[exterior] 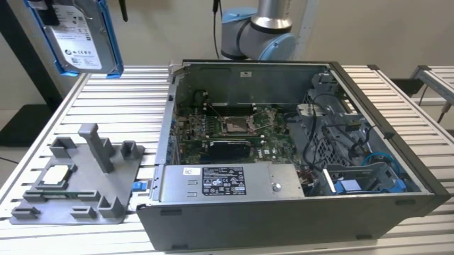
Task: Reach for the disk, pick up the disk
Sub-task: 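Pick up the disk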
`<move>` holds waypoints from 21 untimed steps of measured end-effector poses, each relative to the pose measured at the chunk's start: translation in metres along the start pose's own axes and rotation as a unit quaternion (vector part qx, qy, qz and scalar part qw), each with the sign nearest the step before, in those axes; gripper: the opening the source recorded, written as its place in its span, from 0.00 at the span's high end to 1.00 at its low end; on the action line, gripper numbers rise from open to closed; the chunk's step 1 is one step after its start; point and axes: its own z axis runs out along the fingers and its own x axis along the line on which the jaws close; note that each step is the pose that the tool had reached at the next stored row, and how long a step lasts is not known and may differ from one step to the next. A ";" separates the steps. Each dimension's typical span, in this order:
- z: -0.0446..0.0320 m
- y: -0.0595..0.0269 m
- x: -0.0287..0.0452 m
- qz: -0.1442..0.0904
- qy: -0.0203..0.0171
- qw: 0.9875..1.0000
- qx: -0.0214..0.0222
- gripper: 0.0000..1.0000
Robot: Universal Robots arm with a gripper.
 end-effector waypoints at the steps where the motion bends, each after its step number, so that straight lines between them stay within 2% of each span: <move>1: 0.0000 -0.0011 -0.0001 0.000 0.000 1.000 0.000 1.00; 21: 0.0000 -0.0221 -0.0021 0.000 0.000 1.000 0.000 1.00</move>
